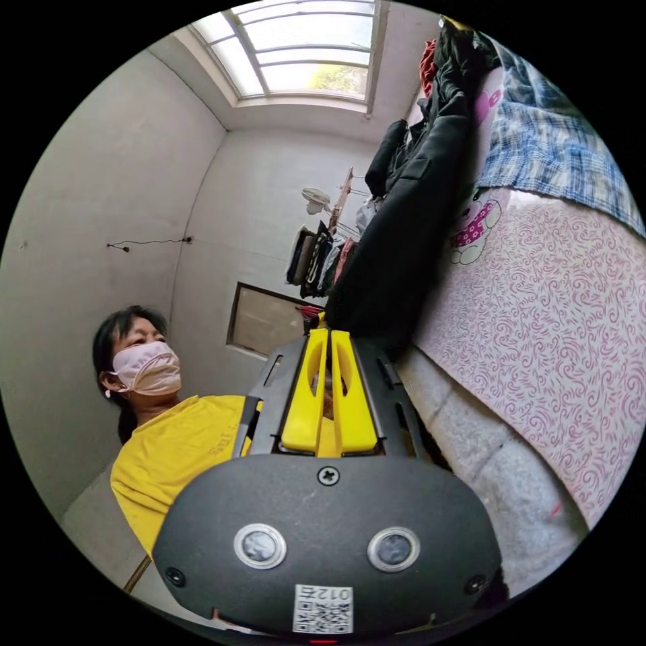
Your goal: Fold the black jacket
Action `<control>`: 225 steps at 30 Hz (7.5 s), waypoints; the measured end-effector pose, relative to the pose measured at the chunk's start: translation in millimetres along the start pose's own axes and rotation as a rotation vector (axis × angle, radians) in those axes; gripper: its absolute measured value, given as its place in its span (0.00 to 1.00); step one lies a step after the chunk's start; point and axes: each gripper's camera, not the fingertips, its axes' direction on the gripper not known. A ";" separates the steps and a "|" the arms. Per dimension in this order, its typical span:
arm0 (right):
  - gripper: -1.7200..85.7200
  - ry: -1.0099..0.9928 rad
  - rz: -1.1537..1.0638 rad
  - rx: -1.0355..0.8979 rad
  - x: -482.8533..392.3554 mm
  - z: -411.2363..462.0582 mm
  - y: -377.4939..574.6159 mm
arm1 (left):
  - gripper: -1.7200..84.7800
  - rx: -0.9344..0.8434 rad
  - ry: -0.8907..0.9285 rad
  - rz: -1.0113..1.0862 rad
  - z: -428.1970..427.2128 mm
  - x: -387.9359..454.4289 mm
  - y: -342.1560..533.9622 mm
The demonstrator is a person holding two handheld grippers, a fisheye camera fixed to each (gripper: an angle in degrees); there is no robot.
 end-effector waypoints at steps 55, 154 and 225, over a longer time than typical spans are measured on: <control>0.10 0.430 -0.075 0.385 119.1 32.6 -469.5 | 0.14 0.343 0.085 -0.038 258.8 -242.3 -417.7; 0.16 0.903 0.017 0.097 122.8 137.3 -328.4 | 0.02 -0.216 -0.789 0.176 137.2 58.9 -301.8; 0.03 1.130 -0.501 -0.169 -57.3 354.7 -58.3 | 0.02 -0.362 -1.013 0.546 241.8 429.8 -372.6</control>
